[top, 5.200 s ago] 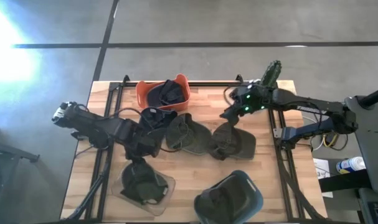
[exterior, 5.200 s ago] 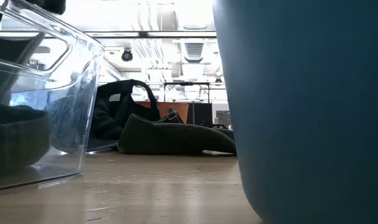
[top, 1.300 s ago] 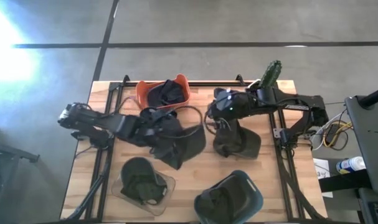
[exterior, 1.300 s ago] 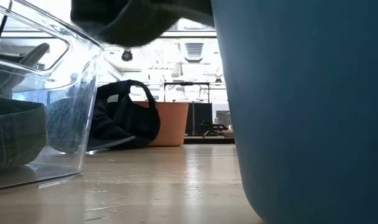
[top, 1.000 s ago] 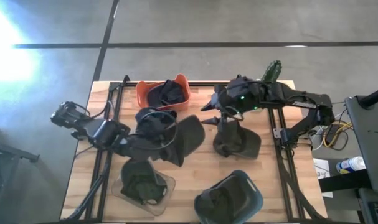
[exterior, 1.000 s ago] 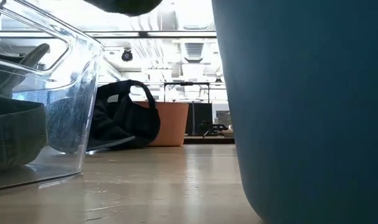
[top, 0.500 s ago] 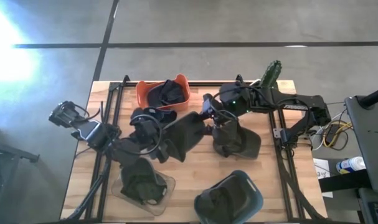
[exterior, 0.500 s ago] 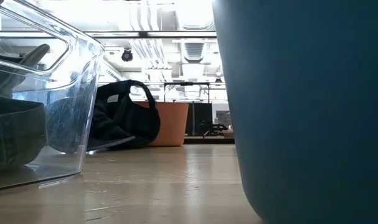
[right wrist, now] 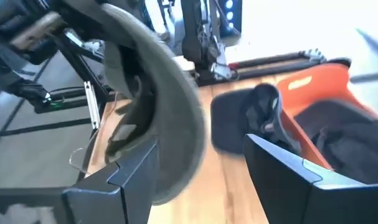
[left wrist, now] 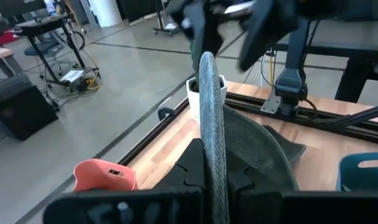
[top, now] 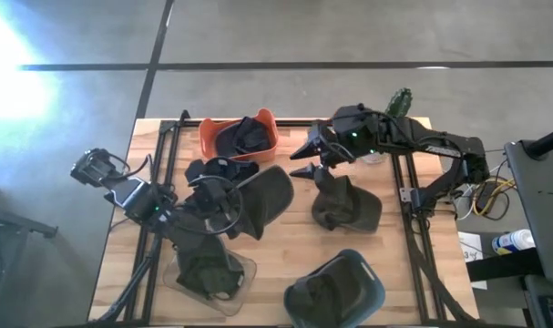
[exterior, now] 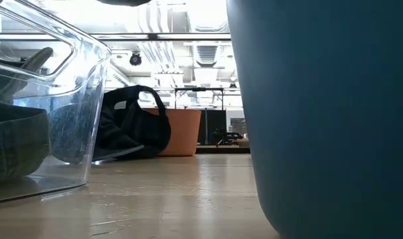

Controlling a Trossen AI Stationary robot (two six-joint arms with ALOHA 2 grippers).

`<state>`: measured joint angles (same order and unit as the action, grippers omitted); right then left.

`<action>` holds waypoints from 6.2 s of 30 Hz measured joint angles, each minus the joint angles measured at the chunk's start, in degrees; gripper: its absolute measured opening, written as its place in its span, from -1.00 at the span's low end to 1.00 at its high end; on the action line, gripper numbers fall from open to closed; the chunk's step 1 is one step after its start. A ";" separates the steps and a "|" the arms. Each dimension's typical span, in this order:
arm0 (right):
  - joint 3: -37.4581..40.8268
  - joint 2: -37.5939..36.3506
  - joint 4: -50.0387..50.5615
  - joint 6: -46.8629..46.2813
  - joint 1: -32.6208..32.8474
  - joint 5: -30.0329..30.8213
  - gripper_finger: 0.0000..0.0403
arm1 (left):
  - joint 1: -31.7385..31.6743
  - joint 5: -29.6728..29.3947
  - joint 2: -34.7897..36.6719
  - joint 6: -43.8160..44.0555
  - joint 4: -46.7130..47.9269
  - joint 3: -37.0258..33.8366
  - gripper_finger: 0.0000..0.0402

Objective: Pick & Place hat
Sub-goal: Put the gray cap into the transparent bin, then put the blue cap into the orange bin

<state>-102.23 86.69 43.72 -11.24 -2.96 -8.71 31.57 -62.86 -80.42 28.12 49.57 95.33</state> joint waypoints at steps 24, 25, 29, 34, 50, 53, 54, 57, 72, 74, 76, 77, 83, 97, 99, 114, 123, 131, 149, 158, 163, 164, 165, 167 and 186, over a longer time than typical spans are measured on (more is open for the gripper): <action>0.80 7.07 -2.04 -2.14 -0.42 -10.91 -0.57 | -0.07 0.54 -0.04 -2.50 -2.09 0.00 -0.96; 0.79 7.09 -2.02 -2.39 -0.36 -10.93 -0.70 | -0.05 0.54 -0.04 -1.24 -0.56 0.02 -0.96; 0.79 7.25 -2.14 -3.39 0.02 -10.40 -0.91 | -0.13 1.21 -0.11 11.18 8.81 0.04 -0.83; 0.80 7.31 -2.28 -5.11 0.02 -9.00 -0.94 | -0.18 2.31 -0.11 19.87 11.55 0.04 -0.44; 0.78 12.01 -2.71 -21.73 0.39 -13.61 -0.94 | 6.52 29.24 6.13 51.12 38.93 0.38 -0.02; 0.78 14.14 -3.96 -22.77 1.48 -15.27 -0.94 | 9.73 22.84 7.66 54.14 40.52 1.16 -0.02; 0.78 14.77 -4.67 -23.13 1.77 -16.02 -0.94 | 10.71 20.36 8.11 54.11 40.44 1.18 -0.02; 0.78 16.40 -10.40 -23.51 2.55 -20.55 -0.94 | 12.30 13.39 9.40 52.51 40.34 1.18 -0.02; -3.46 32.12 -25.47 -36.47 6.51 -23.12 -0.94 | 12.35 7.52 10.51 43.26 40.45 0.86 -0.02; -5.59 34.28 -24.30 -36.04 6.85 -20.73 -0.94 | 12.35 7.67 10.51 42.70 40.42 0.20 -0.02; -7.71 36.41 -22.02 -35.77 7.03 -19.13 -0.94 | 12.35 8.39 10.67 42.60 40.38 -0.95 -0.02; -8.85 37.48 -20.84 -35.57 7.23 -18.25 -0.94 | 12.35 9.19 10.83 42.68 40.41 -1.68 -0.02; -16.20 42.85 -8.95 -32.61 9.10 -13.17 -0.94 | 12.35 12.87 12.26 47.05 40.36 -8.58 -0.02; -23.63 48.21 -3.01 -27.42 10.98 -14.56 -0.94 | 12.31 16.35 19.12 57.78 40.45 -24.34 -0.02; -23.70 48.51 -3.40 -27.32 11.04 -15.36 -0.93 | 12.31 16.07 19.85 57.79 40.47 -25.05 -0.02; -23.81 45.86 -4.02 -24.57 7.57 -18.29 -0.14 | 12.31 13.61 21.99 56.92 40.38 -25.31 -0.02; -23.74 41.66 -3.52 -19.99 4.13 -22.88 0.08 | 10.25 7.84 26.29 52.77 40.46 -25.31 -0.02; -23.85 37.30 0.90 -18.44 -0.42 -10.35 0.07 | 5.27 6.40 28.41 50.84 40.42 -29.01 -0.02; -19.68 37.64 6.85 -13.24 -10.46 -7.98 0.07 | -27.31 25.95 31.62 48.47 20.63 -49.43 -0.02; -19.68 37.64 6.83 -13.04 -12.63 -8.47 0.07 | -47.87 44.23 28.94 29.02 11.05 -51.58 -0.02; -19.68 37.62 6.85 -13.08 -12.81 -9.63 0.07 | -49.88 50.73 28.03 24.45 6.87 -51.56 -0.02; -19.68 37.62 6.83 -12.88 -12.81 -9.70 0.07 | -49.86 51.09 27.75 24.13 7.00 -51.56 -0.02; -19.68 37.62 6.83 -12.71 -12.81 -9.72 0.07 | -49.86 51.50 27.45 23.96 7.10 -51.56 -0.02; -19.68 37.62 6.85 -12.63 -12.83 -9.72 0.07 | -49.84 51.53 27.21 24.02 6.96 -51.55 -0.02; -19.68 37.56 8.83 -9.51 -12.81 -9.70 0.07 | -47.63 57.39 30.56 27.55 5.86 -55.78 -0.02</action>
<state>-121.91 124.25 52.54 -20.75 -15.77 -18.41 -16.06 -5.48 -49.87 55.66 55.43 39.55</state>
